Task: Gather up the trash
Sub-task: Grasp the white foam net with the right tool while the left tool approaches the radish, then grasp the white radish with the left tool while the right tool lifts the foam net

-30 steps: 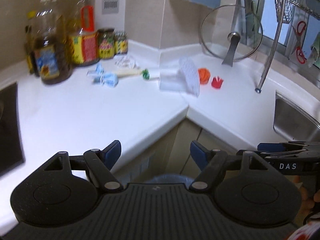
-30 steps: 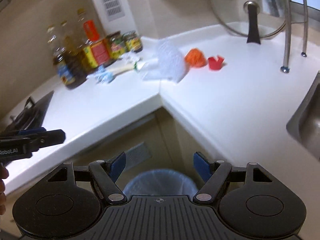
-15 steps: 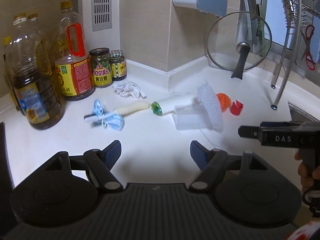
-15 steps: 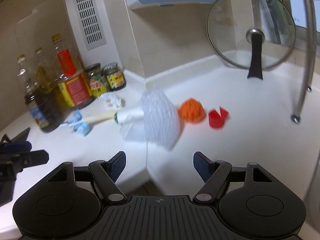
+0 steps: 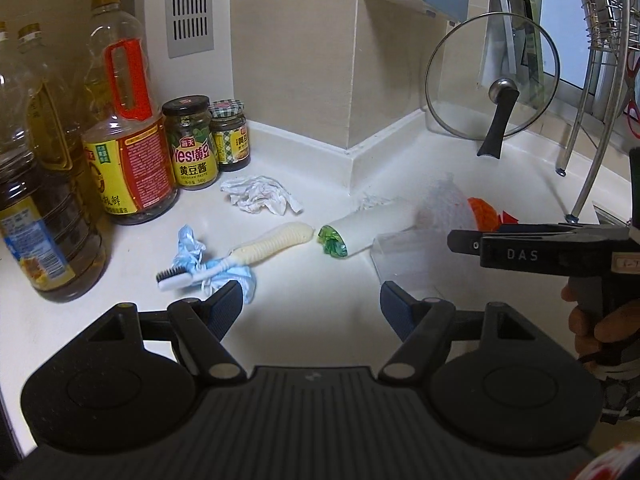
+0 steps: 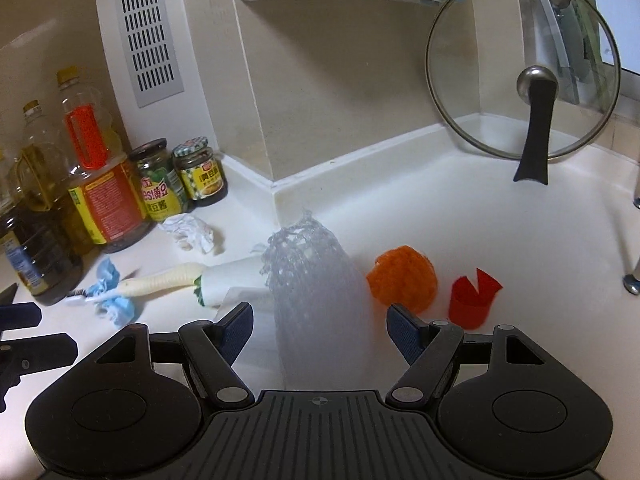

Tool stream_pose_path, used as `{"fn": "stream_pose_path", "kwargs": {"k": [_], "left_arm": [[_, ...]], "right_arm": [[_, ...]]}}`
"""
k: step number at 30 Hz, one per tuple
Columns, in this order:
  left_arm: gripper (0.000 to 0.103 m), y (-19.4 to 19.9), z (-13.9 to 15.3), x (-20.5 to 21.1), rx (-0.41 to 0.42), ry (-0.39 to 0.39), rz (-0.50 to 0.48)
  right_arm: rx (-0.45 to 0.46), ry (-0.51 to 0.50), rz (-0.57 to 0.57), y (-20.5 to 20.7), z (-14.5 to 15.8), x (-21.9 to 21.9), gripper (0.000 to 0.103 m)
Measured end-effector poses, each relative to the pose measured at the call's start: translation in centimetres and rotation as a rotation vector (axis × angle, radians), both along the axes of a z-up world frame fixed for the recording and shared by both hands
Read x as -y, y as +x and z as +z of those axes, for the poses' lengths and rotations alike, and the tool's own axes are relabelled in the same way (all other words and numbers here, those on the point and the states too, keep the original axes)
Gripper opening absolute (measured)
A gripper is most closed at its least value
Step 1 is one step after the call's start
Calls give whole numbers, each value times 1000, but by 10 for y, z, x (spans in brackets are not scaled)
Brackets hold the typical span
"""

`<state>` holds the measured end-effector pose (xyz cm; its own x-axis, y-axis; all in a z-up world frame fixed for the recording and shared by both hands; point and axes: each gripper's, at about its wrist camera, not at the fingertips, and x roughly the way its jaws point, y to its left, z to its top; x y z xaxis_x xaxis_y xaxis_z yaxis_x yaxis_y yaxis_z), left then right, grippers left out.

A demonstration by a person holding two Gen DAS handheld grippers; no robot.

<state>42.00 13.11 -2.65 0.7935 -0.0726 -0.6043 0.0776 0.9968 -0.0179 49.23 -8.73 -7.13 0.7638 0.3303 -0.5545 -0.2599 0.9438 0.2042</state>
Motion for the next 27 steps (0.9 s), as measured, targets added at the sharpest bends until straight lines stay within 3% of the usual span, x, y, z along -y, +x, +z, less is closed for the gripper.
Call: {"fn": "stream_pose_path", "kwargs": {"k": [5,7,9,13,21,27], "left_arm": [[73,11,-4,-5,-4,7,-17],[73,14,-5,-7,-3,13,-23],[73,18,-6,-9,-1,19,-30],[73,26,-8,-15,-1,25,-40],[67,46,-15,-26,2,90,-60],[62,74,-27,-36,-30,142,-78]], "right_arm": [[10,-31,-3,8,-5,-8,69],[8,-45,6,10,-7,-10,51],[5,-60,4,12,-9,-12,46],[22,-79,4,13,-9,-13,18],[90,-51,-38,17,7,-6,13],[91,13,-58,22,17,-3,13]]}}
